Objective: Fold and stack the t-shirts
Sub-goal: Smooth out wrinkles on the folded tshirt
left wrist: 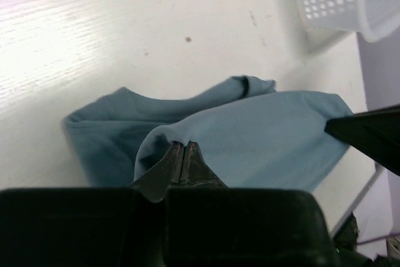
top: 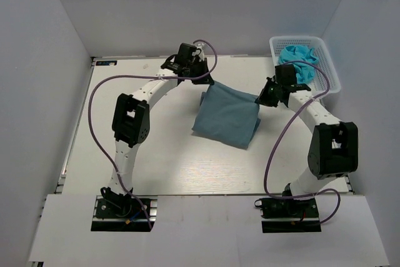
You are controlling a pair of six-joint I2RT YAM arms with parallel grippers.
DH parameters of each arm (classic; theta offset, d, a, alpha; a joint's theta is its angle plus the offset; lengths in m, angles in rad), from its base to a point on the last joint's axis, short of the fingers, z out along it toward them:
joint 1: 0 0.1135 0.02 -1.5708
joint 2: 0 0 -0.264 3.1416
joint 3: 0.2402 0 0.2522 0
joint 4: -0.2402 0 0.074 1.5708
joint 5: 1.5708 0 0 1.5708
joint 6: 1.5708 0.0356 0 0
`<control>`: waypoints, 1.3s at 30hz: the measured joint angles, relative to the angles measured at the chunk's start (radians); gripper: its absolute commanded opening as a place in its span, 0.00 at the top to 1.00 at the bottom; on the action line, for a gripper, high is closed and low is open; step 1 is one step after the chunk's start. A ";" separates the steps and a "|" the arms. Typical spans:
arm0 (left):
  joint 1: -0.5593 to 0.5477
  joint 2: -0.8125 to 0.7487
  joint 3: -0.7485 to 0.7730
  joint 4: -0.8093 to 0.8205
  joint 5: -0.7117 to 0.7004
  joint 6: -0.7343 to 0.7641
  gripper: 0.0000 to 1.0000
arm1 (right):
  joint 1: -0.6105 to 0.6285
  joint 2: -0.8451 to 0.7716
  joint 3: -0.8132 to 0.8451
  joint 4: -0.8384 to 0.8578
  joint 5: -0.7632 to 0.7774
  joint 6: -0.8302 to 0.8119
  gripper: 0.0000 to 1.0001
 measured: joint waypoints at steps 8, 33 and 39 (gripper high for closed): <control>-0.003 0.212 0.142 -0.030 -0.086 -0.001 1.00 | -0.037 0.226 0.037 0.043 0.035 0.027 1.00; 0.000 0.017 -0.121 -0.022 -0.110 0.009 0.00 | -0.056 -0.033 0.032 0.042 -0.101 -0.067 0.10; -0.056 0.047 -0.132 -0.051 -0.137 0.045 0.17 | -0.056 -0.212 -0.050 0.048 -0.162 -0.077 0.10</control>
